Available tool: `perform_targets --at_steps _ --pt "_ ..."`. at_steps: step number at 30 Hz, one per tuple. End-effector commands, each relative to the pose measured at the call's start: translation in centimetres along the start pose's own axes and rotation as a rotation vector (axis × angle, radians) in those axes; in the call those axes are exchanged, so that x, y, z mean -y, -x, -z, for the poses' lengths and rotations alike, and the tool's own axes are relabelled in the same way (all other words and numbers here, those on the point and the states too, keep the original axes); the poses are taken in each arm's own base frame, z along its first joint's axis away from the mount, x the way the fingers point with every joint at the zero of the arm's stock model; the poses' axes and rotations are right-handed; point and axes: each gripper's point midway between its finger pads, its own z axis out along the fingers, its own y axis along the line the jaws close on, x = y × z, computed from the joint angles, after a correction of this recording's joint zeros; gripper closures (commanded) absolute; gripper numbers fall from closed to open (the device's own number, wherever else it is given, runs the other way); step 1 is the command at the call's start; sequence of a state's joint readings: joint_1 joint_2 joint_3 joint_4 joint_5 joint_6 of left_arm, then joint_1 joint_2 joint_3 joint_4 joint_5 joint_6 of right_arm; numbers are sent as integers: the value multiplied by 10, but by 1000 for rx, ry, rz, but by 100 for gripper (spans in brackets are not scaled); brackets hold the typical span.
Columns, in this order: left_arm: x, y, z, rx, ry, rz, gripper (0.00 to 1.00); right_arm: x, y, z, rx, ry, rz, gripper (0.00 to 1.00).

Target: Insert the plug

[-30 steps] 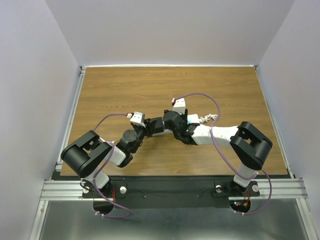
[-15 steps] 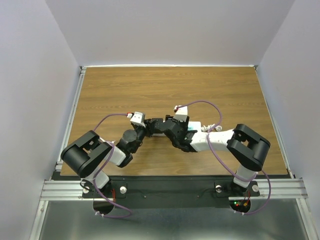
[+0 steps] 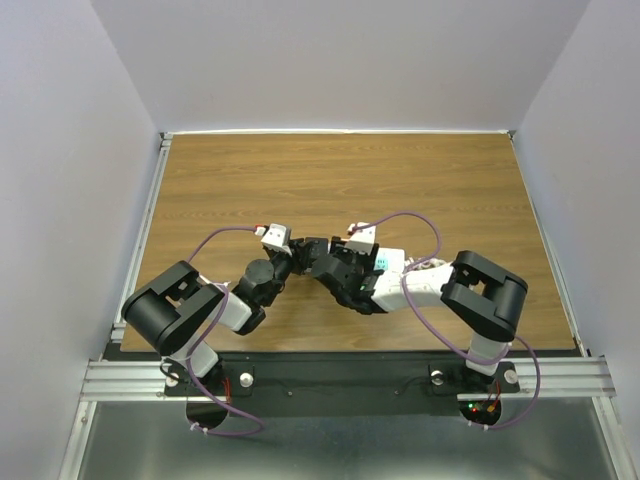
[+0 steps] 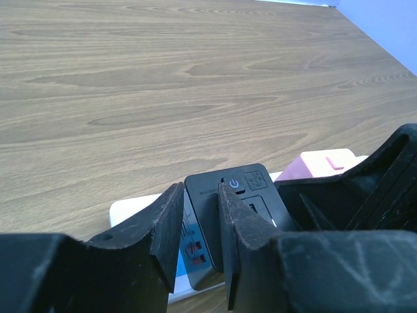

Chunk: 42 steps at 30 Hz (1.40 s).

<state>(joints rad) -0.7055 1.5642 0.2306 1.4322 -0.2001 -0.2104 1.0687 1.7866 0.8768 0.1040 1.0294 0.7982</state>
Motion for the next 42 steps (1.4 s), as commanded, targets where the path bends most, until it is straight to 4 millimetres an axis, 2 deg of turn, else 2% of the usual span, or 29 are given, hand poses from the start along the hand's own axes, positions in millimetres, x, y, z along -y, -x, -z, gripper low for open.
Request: perform_targets --at_steps 1,5,12,15,19,23,26,27,32,36,37,40,42 --pt "-23 -33 8 -119 74 -62 63 81 -120 21 -319 -115 372 100" --pt "-22 -33 8 -120 71 -60 64 80 -133 21 -308 -141 391 100" --pt "-22 -32 9 -118 69 -59 64 96 -150 34 -328 -162 375 100" --pt "-22 -32 9 -118 67 -57 64 95 -156 38 -337 -157 374 100" --pt "-23 -32 7 -120 71 -56 64 88 -146 38 -314 -147 349 100" --pt "-24 -33 6 -128 75 -56 64 72 -118 41 -266 -109 296 100" --pt "-24 -35 6 -135 79 -57 64 59 -93 42 -215 -82 255 87" --pt "-25 -35 6 -138 80 -55 64 55 -87 43 -200 -76 247 75" --pt "-25 -35 5 -139 80 -53 64 39 -50 43 -112 -58 221 47" --pt "-26 -35 4 -140 84 -53 65 31 -29 45 -60 -54 194 37" --pt "-25 -36 4 -142 82 -53 65 28 -23 46 -51 -51 181 29" --pt "-26 -37 4 -148 84 -55 65 26 -10 49 -31 -41 161 15" --pt "-26 -37 4 -147 87 -55 65 25 -4 53 -28 -27 152 14"
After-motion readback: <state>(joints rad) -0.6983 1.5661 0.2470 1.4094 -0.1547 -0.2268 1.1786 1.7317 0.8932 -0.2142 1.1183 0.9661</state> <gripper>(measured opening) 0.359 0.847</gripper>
